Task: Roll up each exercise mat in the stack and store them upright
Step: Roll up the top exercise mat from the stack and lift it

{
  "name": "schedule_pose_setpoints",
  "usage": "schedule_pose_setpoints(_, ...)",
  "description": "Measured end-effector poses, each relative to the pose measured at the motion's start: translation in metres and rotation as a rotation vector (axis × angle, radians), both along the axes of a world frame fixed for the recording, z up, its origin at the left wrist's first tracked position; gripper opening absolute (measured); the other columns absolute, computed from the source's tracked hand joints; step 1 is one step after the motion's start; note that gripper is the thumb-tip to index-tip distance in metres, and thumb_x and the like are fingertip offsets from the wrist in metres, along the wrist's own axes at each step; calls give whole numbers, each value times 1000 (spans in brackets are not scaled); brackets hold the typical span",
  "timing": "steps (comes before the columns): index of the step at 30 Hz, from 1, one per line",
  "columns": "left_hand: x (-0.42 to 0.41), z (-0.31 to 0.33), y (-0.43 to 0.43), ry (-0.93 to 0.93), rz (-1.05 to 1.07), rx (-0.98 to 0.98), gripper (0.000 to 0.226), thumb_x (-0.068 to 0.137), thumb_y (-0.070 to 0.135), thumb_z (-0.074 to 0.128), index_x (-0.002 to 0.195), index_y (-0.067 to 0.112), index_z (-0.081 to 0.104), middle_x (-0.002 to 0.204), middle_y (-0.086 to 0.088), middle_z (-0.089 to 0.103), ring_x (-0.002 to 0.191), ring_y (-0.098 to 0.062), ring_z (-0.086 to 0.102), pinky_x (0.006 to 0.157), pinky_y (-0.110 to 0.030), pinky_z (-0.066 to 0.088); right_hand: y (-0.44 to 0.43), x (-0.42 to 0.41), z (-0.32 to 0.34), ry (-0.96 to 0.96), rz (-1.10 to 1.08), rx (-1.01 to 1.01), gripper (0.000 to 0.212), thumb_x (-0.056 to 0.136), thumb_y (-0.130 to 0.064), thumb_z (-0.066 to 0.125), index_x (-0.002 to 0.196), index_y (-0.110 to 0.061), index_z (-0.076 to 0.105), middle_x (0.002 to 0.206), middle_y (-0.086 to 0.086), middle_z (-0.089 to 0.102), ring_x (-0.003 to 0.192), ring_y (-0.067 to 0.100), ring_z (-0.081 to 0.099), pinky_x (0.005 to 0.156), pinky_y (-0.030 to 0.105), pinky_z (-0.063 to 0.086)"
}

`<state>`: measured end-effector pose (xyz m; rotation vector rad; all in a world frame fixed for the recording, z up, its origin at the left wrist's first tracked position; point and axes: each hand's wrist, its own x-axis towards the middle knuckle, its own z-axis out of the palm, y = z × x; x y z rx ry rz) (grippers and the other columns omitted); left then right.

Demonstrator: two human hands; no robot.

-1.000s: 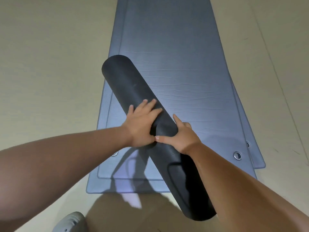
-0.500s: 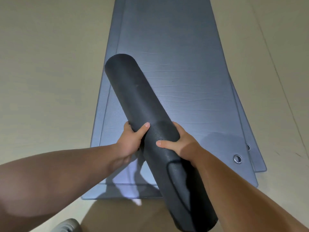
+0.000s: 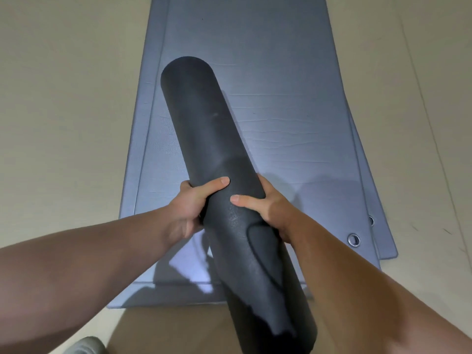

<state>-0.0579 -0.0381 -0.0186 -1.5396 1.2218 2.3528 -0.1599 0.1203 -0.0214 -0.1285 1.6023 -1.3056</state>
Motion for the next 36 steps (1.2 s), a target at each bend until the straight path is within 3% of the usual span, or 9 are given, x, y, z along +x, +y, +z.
schedule_pose_setpoints(4,-13,33,-8,49,-23,-34,84,58,30,92,128,20,47,118,-4,72,87,-20,78,64,-37,62,-5,-8,35,55,-55,-41,69,78,-15,91,137,-30,59,116,-5,77,105,18,75,97,44,60)
schedule_pose_setpoints(8,-22,115,-35,138,-71,-55,89,58,41,90,137,23,51,125,1,72,111,-23,71,98,-52,55,-15,-12,123,97,-111,-116,79,79,-8,89,145,-30,51,124,-5,74,112,18,73,97,43,59)
schedule_pose_setpoints(12,-14,231,-60,249,-156,7,76,70,45,78,139,22,58,132,3,69,125,-22,63,97,-48,54,-23,-8,249,138,-105,-162,78,82,-7,87,146,-32,49,129,-9,71,115,17,71,96,41,60)
schedule_pose_setpoints(16,8,378,-86,287,-174,6,81,70,44,84,143,27,53,140,-2,63,132,-29,57,109,-59,44,-48,12,404,163,-80,-187,76,83,-11,87,145,-33,49,130,-8,70,117,20,70,96,44,60)
schedule_pose_setpoints(19,36,497,-112,311,-169,2,80,71,47,82,143,25,54,141,-3,62,133,-29,56,112,-59,41,-76,38,524,205,-51,-218,72,84,-8,85,141,-35,51,125,-12,72,114,15,71,90,34,61)
schedule_pose_setpoints(23,95,633,-151,327,-126,38,80,71,45,79,143,20,56,140,-4,64,133,-27,56,113,-55,42,-118,90,664,215,-41,-241,73,84,-1,84,137,-38,52,119,-16,74,109,10,73,85,27,61)
schedule_pose_setpoints(27,155,729,-196,347,-97,19,79,72,44,80,143,21,55,140,-4,64,131,-27,59,110,-54,45,-169,144,749,191,-14,-258,85,80,-7,88,150,-31,46,133,-1,70,120,24,70,101,50,57)
schedule_pose_setpoints(30,182,783,-235,337,-93,-72,92,63,47,88,143,20,53,138,-2,65,129,-25,60,109,-56,44,-208,169,789,158,-17,-300,90,76,-12,90,151,-33,46,138,1,68,123,26,68,103,54,54)
schedule_pose_setpoints(36,184,844,-302,372,-56,-208,70,52,43,81,116,20,62,113,8,72,110,-14,64,90,-41,49,-277,170,828,137,-36,-392,74,91,2,73,150,-31,44,134,-2,70,121,20,69,90,32,60)
